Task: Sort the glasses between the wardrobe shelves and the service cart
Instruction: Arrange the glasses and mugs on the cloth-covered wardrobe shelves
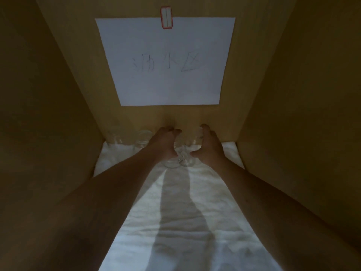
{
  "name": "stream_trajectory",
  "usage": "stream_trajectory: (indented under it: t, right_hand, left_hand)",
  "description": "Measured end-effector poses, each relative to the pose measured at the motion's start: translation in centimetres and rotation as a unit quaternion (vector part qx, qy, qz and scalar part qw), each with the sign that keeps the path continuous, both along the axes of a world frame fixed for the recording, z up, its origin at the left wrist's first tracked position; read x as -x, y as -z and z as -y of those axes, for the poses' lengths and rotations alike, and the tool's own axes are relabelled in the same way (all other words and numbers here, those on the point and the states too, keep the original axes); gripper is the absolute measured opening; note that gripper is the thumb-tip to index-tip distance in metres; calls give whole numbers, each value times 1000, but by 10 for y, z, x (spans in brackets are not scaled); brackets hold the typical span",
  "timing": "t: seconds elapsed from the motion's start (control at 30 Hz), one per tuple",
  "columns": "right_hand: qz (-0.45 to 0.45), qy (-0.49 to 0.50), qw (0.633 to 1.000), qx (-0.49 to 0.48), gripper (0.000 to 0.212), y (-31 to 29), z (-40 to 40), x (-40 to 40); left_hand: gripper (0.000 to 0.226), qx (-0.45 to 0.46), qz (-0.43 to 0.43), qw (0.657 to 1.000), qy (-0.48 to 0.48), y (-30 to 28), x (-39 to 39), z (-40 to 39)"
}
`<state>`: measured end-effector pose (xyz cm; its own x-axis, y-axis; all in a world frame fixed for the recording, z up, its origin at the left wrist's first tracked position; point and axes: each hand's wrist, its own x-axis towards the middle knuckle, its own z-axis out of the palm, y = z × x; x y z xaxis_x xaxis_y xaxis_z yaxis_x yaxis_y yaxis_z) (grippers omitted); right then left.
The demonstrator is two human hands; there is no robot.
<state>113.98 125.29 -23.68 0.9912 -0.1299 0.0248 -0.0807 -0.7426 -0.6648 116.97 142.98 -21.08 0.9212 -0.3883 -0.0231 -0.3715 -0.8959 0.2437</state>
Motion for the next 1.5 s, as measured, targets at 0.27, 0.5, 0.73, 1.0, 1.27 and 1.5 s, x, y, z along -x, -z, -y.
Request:
stream_trajectory:
  t: [0.27, 0.5, 0.73, 1.0, 1.27, 1.5]
  right_hand:
    - [-7, 25, 1000, 10, 123, -20, 3, 21]
    - [21, 41, 998, 41, 112, -49, -13, 53]
    - [54, 49, 995, 65, 104, -65, -36, 104]
    - [19, 116, 990, 84, 102, -39, -43, 195]
    - [27, 106, 990, 86, 99, -60, -45, 256]
    - [32, 39, 992, 117, 96, -80, -44, 322]
  left_hand:
    - [88, 35, 17, 999, -25, -21, 18, -17]
    - [86, 55, 46, 997, -41, -63, 41, -47]
    - [85, 90, 64, 994, -24, -80, 72, -68]
    - [81, 105, 52, 992, 51, -55, 131, -54]
    - [79, 122, 72, 988, 54, -73, 202, -60]
    - [76, 127, 93, 988, -2, -81, 288, -61]
